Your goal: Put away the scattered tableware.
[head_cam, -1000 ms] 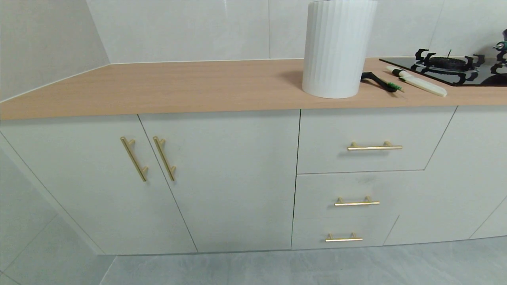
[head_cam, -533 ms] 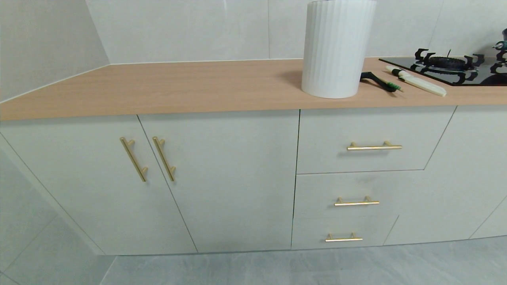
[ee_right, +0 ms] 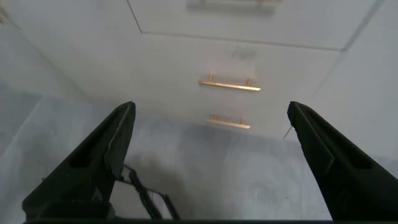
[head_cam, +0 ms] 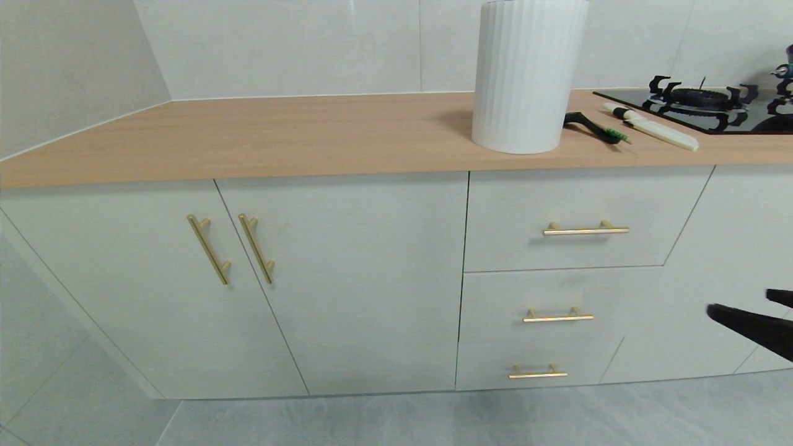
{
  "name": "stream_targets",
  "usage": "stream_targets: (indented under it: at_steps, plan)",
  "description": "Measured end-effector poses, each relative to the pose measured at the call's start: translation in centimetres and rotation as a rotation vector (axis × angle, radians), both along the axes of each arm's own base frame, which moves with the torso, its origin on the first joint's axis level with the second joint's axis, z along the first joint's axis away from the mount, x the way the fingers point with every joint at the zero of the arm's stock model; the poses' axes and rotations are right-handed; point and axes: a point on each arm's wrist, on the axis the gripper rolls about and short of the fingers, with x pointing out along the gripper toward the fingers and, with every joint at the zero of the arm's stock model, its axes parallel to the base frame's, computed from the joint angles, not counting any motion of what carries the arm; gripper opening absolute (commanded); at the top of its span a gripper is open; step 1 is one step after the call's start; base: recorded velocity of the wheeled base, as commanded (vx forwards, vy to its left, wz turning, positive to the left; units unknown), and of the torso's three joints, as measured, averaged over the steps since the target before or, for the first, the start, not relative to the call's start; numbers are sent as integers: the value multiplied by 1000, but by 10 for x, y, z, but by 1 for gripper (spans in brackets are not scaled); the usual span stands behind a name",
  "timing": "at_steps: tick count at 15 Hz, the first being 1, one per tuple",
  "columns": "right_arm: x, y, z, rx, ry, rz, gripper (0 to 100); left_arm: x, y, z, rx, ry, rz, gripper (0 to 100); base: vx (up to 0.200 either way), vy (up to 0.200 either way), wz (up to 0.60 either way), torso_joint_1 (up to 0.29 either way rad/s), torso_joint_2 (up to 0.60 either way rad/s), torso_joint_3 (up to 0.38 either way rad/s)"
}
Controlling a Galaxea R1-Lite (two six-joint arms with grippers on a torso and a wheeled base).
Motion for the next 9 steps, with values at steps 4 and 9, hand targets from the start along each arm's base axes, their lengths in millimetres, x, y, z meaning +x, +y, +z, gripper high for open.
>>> stream_targets:
  at_steps: [4,9]
  plan:
    - [97,9,-25,-12,162,22,100,0,0,0,0,0,0,100,0,0,0,0,0,0]
    - [168,16,-93,-61,274,-40,100,0,0,0,0,0,0,100,0,0,0,0,0,0]
